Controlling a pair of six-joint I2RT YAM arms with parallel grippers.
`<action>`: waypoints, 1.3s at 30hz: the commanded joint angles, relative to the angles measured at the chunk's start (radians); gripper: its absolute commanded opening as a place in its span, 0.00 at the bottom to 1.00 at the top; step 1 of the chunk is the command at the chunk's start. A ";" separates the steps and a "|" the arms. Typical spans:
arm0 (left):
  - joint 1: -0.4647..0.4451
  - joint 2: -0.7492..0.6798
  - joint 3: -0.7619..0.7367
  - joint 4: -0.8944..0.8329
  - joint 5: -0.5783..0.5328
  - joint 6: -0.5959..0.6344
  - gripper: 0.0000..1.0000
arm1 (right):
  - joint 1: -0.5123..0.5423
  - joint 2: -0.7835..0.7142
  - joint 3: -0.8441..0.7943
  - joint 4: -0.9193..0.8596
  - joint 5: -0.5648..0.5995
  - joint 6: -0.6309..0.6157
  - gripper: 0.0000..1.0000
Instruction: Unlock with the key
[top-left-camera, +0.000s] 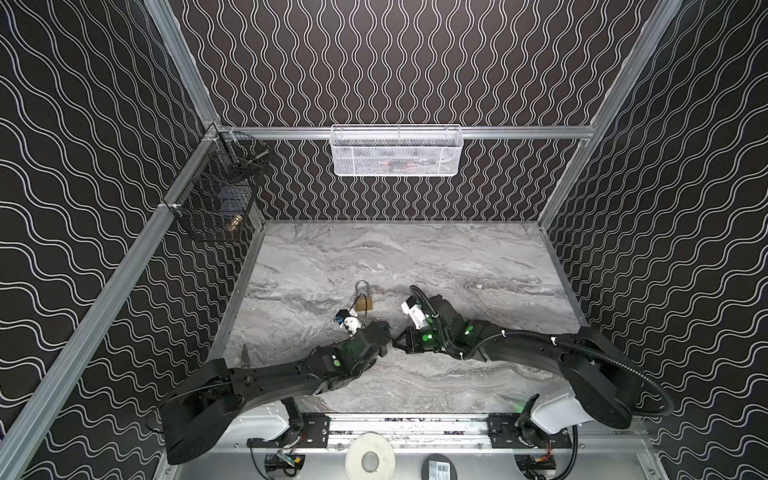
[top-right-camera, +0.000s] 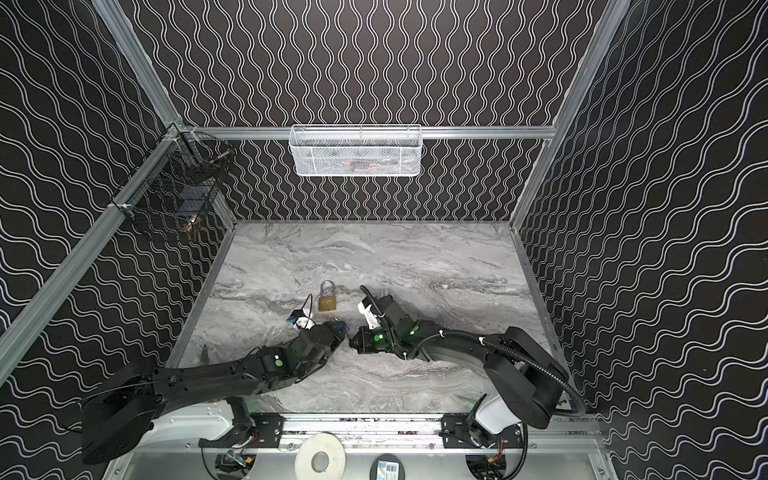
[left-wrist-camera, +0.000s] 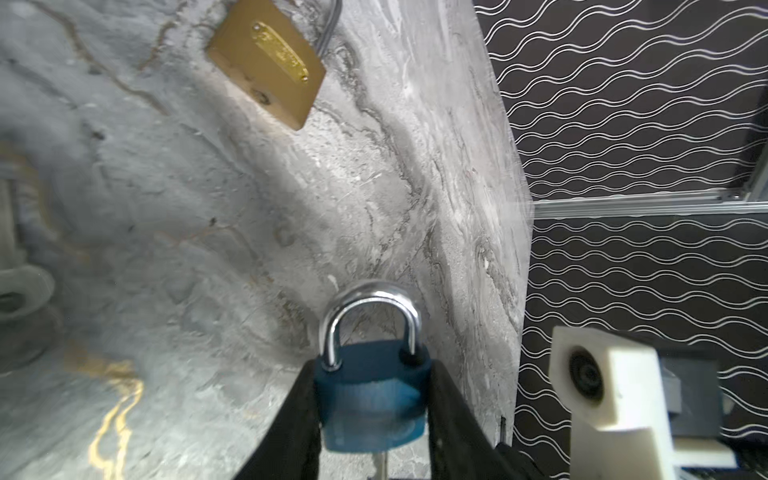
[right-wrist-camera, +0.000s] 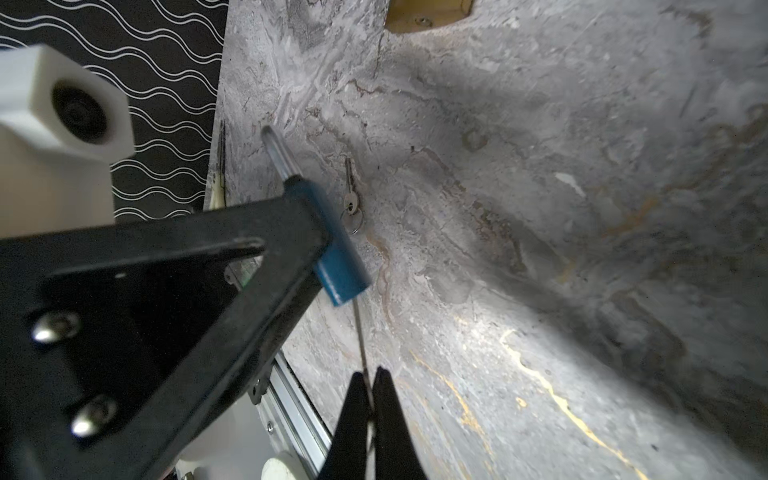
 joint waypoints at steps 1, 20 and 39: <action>-0.021 -0.039 -0.016 -0.088 -0.020 -0.059 0.19 | 0.016 -0.016 -0.028 0.046 -0.001 0.051 0.00; -0.105 -0.260 -0.071 -0.358 -0.112 -0.181 0.19 | 0.138 0.041 -0.024 0.127 -0.056 0.092 0.00; -0.106 -0.260 -0.055 -0.338 -0.103 -0.142 0.19 | 0.149 0.113 0.038 0.118 -0.065 0.063 0.00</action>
